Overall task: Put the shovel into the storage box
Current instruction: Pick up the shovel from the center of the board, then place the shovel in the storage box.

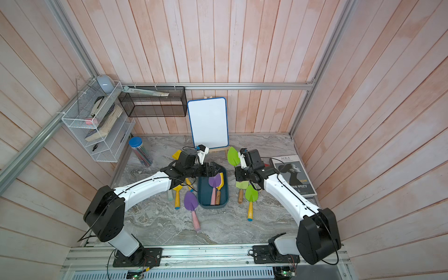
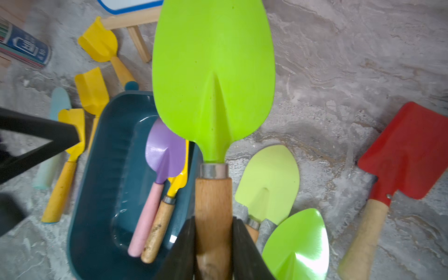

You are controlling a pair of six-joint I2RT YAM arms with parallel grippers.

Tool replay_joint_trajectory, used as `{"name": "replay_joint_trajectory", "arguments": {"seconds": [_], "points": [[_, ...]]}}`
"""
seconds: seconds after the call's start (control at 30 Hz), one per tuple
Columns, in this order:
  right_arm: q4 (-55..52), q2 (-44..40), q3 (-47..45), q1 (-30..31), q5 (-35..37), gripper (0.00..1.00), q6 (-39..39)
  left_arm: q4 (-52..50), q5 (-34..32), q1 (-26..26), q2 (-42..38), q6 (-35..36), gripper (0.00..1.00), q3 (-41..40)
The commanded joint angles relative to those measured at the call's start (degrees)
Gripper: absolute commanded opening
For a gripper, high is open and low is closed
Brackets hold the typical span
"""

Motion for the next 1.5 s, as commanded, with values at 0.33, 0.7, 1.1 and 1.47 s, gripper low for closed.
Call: {"name": "replay_joint_trajectory", "arguments": {"seconds": [0.33, 0.7, 1.1, 1.47], "points": [[3.17, -2.53, -3.77, 4.4, -1.88, 0.0, 4.24, 7.57, 3.96, 0.47, 2.71, -3.19, 0.74, 0.84], [4.56, -0.79, -2.34, 7.32, -1.34, 0.0, 5.48, 8.44, 4.96, 0.39, 4.95, -4.18, 0.52, 1.66], [5.05, -0.42, -1.92, 8.95, -0.97, 0.0, 6.34, 8.94, 4.77, 0.37, 6.21, -5.02, 0.24, 2.04], [5.14, -0.31, -1.91, 9.13, -0.63, 0.0, 6.53, 7.81, 3.54, 0.43, 6.46, -5.22, 0.0, 2.09]]}}
